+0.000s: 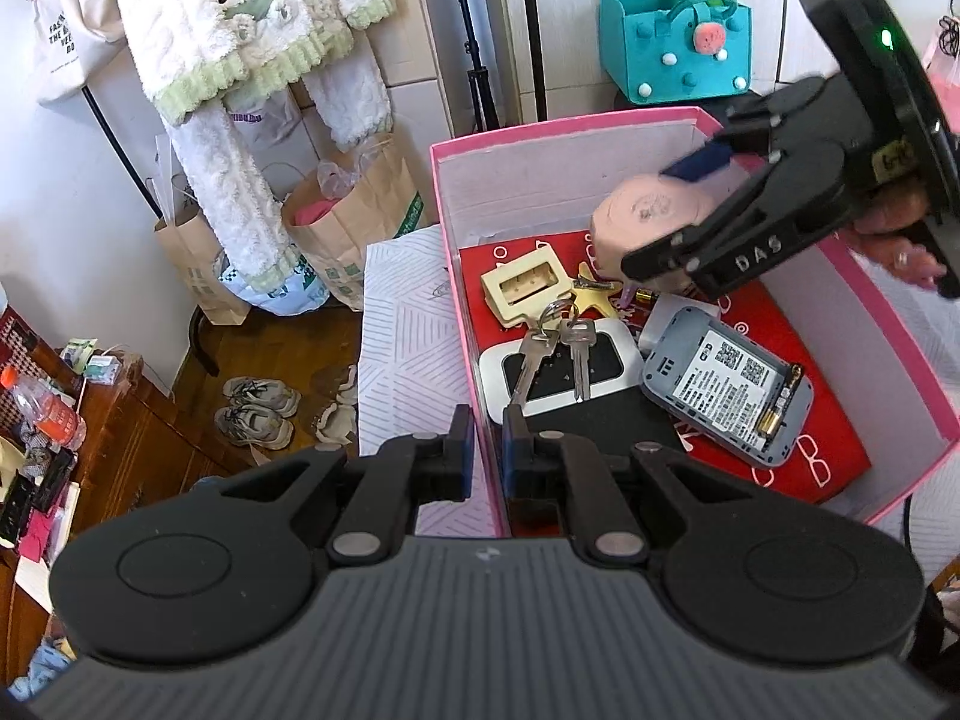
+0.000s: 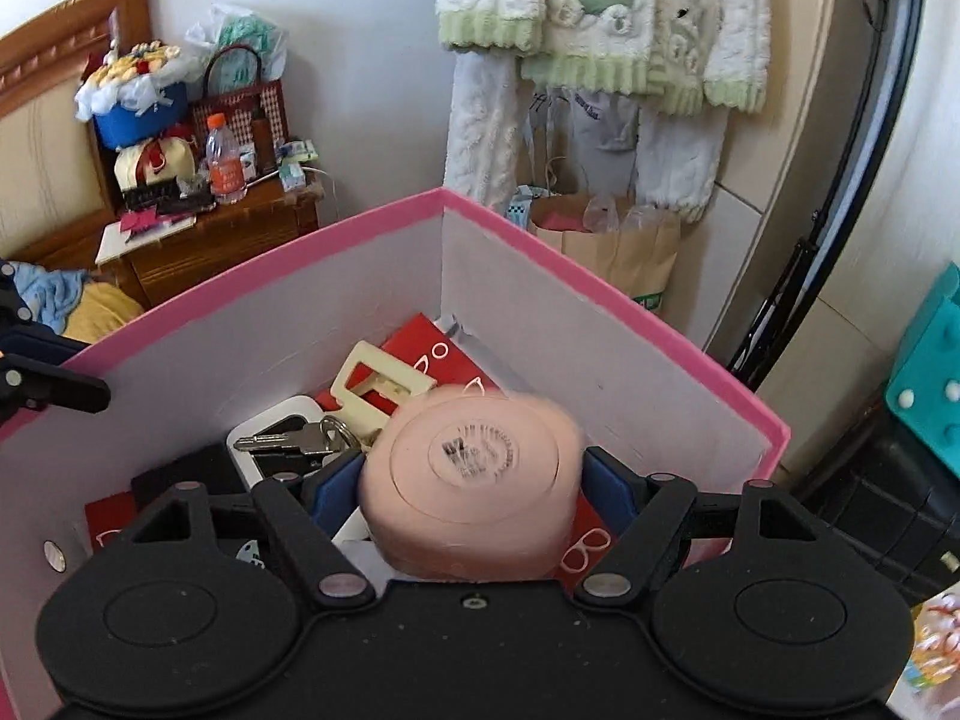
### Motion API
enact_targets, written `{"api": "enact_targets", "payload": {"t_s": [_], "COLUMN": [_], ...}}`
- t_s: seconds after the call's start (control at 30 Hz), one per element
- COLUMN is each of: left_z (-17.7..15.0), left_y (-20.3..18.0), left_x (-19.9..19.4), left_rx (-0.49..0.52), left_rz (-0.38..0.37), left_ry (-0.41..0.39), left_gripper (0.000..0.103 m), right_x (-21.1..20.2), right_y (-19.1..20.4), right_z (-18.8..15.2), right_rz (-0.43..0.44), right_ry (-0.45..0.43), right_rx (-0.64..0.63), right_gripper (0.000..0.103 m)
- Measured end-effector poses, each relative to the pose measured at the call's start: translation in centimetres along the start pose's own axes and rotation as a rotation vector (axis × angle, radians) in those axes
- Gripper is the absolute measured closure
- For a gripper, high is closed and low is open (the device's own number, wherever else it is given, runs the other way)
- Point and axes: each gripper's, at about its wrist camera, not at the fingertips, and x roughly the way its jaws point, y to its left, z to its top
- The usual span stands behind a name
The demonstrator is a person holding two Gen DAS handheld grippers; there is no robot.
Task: Organize rigid objects
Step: 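Lower the peach case into the box and open the right gripper, then grasp the black phone battery with the right gripper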
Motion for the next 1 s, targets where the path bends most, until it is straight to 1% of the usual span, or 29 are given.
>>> {"api": "enact_targets", "payload": {"t_s": [0.07,0.1,0.2,0.27,0.37,0.47,0.57,0.67,0.73,0.8,0.87,0.9,0.93,1.0], "left_z": [0.2,0.2,0.1,0.1,0.1,0.1,0.0,0.0,0.1,0.1,0.1,0.1,0.0,0.0], "left_y": [-0.2,-0.3,-0.5,-0.4,-0.2,-0.1,-0.1,0.1,0.3,0.3,0.5,0.6,0.6,0.5], "left_x": [0.0,0.0,0.0,0.0,0.0,0.1,0.1,0.0,0.1,0.1,0.2,0.2,0.2,0.1], "left_rx": [0.006,0.013,0.017,0.017,0.014,0.020,0.022,0.020,0.017,0.014,0.016,0.016,0.019,0.027], "left_rz": [0.002,0.008,0.005,0.002,-0.014,-0.017,-0.022,-0.031,-0.036,-0.041,-0.045,-0.049,-0.052,-0.049], "left_ry": [0.008,0.009,0.007,0.004,0.004,0.004,0.001,-0.001,0.001,0.001,0.000,0.000,0.000,-0.001], "left_gripper": [0.095,0.095,0.095,0.095,0.095,0.095,0.095,0.095,0.095,0.095,0.095,0.095,0.095,0.095], "right_x": [-0.5,-1.0,-2.8,-4.8,-8.2,-10.5,-11.6,-11.4,-10.7,-10.1,-8.9,-8.3,-7.7,-7.0], "right_y": [-0.2,-0.5,-2.2,-3.3,-5.4,-7.3,-8.8,-10.4,-11.6,-12.3,-12.7,-12.8,-12.8,-12.8], "right_z": [0.6,0.8,0.6,-0.3,-2.7,-5.1,-7.6,-10.2,-12.3,-14.1,-15.5,-16.0,-16.4,-17.0], "right_rz": [-0.007,-0.006,0.022,0.024,0.028,-0.010,-0.080,-0.111,-0.116,-0.124,-0.130,-0.125,-0.112,-0.072], "right_ry": [-0.007,-0.012,-0.079,-0.142,-0.246,-0.290,-0.276,-0.245,-0.217,-0.187,-0.159,-0.146,-0.138,-0.152], "right_rx": [-0.001,0.021,0.115,0.176,0.271,0.328,0.354,0.423,0.505,0.566,0.613,0.626,0.637,0.640], "right_gripper": [0.021,0.021,0.021,0.020,0.020,0.021,0.021,0.023,0.025,0.025,0.028,0.028,0.031,0.034]}}
